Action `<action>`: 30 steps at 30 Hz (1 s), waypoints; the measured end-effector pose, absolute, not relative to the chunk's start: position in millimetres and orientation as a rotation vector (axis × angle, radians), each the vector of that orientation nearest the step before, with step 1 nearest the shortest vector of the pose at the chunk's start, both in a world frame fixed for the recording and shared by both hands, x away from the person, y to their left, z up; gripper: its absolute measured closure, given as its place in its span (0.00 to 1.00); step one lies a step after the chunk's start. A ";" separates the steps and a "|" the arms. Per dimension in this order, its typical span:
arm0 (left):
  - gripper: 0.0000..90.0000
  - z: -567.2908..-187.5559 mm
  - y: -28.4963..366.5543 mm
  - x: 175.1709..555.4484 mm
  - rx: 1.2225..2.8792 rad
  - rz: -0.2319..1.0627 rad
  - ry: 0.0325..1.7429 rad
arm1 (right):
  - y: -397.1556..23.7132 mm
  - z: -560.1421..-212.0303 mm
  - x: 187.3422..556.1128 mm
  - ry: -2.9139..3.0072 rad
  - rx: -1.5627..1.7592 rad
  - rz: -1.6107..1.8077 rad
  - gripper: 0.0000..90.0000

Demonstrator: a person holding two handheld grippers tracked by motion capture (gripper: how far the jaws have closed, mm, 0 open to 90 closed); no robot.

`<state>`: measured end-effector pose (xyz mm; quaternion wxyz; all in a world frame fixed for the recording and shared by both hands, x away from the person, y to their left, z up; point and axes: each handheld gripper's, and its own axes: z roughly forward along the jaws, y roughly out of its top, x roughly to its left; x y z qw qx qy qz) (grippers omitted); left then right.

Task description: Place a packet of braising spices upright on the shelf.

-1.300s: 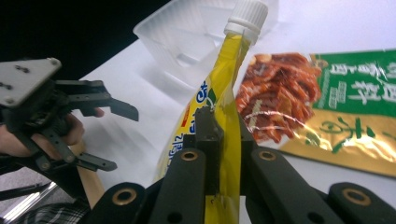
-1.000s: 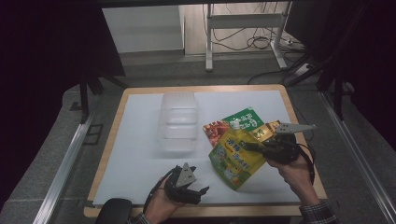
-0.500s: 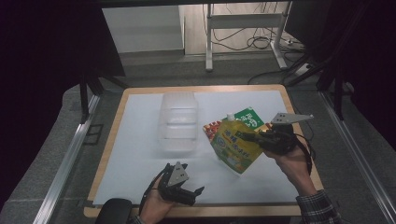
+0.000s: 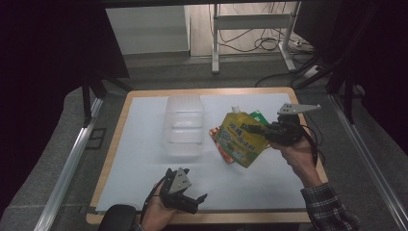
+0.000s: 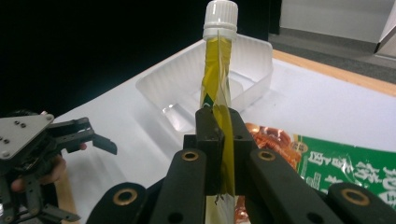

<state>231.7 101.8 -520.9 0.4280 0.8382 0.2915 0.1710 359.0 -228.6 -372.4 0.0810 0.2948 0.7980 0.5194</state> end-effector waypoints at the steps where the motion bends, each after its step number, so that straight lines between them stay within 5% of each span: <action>1: 0.00 -520.9 101.8 231.7 2.093 0.427 0.728 | -228.6 -372.4 359.0 2.385 0.881 1.553 0.97; 30: 0.00 -519.6 117.4 227.6 2.086 0.435 0.761 | -192.1 -348.7 439.6 2.396 0.783 1.534 0.97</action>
